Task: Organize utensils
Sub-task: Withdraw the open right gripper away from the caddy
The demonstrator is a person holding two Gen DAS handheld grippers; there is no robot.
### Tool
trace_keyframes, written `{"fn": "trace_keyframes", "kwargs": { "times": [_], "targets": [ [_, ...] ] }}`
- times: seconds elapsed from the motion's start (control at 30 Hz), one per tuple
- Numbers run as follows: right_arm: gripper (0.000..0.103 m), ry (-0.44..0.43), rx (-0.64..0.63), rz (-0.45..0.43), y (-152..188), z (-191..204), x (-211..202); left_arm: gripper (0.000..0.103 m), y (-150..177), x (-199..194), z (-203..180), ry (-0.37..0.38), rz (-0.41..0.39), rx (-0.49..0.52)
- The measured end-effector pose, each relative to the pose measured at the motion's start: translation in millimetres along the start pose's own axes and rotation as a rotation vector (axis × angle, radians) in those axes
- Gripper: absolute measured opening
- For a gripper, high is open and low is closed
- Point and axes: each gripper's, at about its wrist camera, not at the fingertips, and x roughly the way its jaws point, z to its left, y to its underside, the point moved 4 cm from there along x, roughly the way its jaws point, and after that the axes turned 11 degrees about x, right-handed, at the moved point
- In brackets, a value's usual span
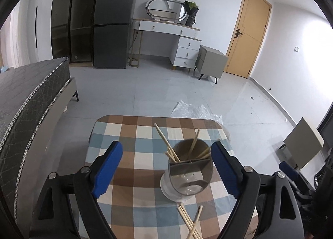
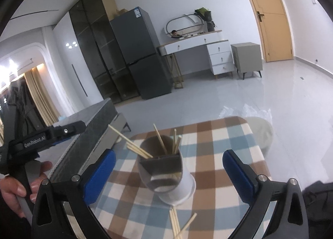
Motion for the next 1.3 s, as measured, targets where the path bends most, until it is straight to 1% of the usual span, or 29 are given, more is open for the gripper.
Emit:
{"fn": "trace_keyframes", "kwargs": {
  "times": [0.1, 0.17, 0.23, 0.33, 0.5, 0.63, 0.7, 0.87, 1.0, 1.03, 1.07, 1.17, 1.23, 1.3],
  "targets": [
    [0.103, -0.014, 0.0, -0.012, 8, -3, -6, 0.084, 7, -5, -2, -0.018, -0.004, -0.003],
    [0.103, 0.005, -0.016, -0.047, 13, -5, -13, 0.084, 11, -7, -4, -0.011, 0.0, -0.001],
    [0.103, 0.027, -0.021, -0.062, 17, -8, -16, 0.084, 17, -9, -8, -0.012, 0.004, 0.006],
    [0.103, 0.032, -0.024, -0.039, 26, -12, -16, 0.084, 25, -12, -14, -0.01, 0.002, 0.019],
    [0.103, 0.057, -0.07, -0.029, 40, -15, -16, 0.084, 39, -8, -18, 0.001, 0.029, 0.014],
    [0.103, 0.094, -0.079, 0.022, 55, -22, -8, 0.084, 52, -5, -22, -0.014, 0.045, 0.02],
    [0.103, 0.076, -0.074, 0.039, 61, -26, -7, 0.084, 58, -5, -25, -0.022, 0.05, 0.026],
    [0.103, 0.088, -0.063, 0.019, 67, -34, -11, 0.084, 70, -2, -32, -0.041, 0.063, 0.044],
    [0.103, 0.102, -0.046, 0.021, 73, -44, -12, 0.084, 82, 5, -36, -0.066, 0.094, 0.052],
    [0.103, 0.104, -0.044, 0.026, 75, -45, -12, 0.084, 86, 8, -37, -0.091, 0.109, 0.065],
    [0.103, 0.112, -0.039, 0.044, 77, -47, -11, 0.084, 90, 10, -39, -0.099, 0.12, 0.075],
    [0.103, 0.13, -0.035, 0.08, 82, -49, -7, 0.084, 103, 22, -44, -0.084, 0.168, 0.096],
    [0.103, 0.157, -0.04, 0.083, 84, -53, -7, 0.084, 113, 31, -47, -0.069, 0.203, 0.097],
    [0.103, 0.157, -0.016, 0.09, 84, -61, -8, 0.084, 120, 38, -51, -0.054, 0.235, 0.097]
  ]
}}
